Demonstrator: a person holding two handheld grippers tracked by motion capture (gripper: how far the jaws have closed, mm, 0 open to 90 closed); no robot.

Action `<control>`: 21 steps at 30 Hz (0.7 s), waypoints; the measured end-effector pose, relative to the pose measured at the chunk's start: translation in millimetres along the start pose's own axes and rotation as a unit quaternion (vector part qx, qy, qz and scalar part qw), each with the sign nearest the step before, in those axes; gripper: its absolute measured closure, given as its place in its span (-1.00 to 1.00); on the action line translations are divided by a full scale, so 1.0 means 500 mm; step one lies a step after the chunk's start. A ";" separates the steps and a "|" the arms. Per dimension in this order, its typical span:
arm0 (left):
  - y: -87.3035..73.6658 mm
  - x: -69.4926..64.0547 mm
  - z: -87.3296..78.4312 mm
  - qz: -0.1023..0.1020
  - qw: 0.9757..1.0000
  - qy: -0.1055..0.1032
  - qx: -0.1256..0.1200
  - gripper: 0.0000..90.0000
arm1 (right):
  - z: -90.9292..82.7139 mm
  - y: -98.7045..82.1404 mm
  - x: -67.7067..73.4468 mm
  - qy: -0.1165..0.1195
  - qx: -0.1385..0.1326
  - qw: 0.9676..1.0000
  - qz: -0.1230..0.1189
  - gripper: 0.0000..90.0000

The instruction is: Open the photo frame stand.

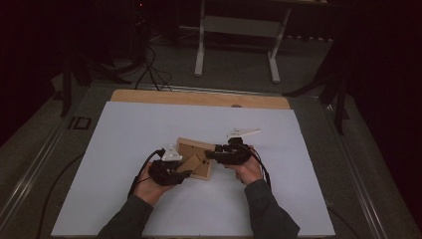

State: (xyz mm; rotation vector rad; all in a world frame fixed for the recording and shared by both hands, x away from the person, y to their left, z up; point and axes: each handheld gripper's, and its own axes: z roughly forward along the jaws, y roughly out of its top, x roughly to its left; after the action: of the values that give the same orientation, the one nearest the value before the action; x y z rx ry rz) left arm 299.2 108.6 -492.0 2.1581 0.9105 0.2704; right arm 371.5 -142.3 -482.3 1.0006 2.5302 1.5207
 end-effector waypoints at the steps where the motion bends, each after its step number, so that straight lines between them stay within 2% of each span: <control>1: 0.001 0.001 0.000 -0.001 1.000 0.002 -0.001 0.38 | -0.001 0.001 0.002 -0.002 -0.002 1.000 -0.003 0.28; 9: 0.006 0.008 0.011 -0.008 1.000 0.010 0.000 0.40 | -0.007 0.006 0.012 -0.025 -0.009 0.999 -0.026 0.30; 12: 0.012 0.014 0.022 -0.008 1.000 0.017 0.001 0.41 | -0.009 0.013 0.021 -0.055 -0.008 0.997 -0.049 0.31; 13: 0.014 0.015 0.026 -0.010 1.000 0.020 0.002 0.41 | -0.009 0.013 0.021 -0.055 -0.008 0.997 -0.049 0.31; 16: 0.024 0.022 0.040 -0.012 1.000 0.026 0.004 0.41 | -0.011 0.018 0.023 -0.075 -0.007 0.995 -0.059 0.31; 21: 0.045 0.031 0.056 -0.005 0.999 0.035 0.012 0.41 | -0.017 0.019 0.018 -0.097 -0.013 0.994 -0.057 0.32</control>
State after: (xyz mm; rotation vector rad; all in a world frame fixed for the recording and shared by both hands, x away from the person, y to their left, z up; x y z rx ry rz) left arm 335.1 92.9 -496.4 2.1780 0.9676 0.3337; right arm 366.4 -141.5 -467.8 0.9336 2.3839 1.3534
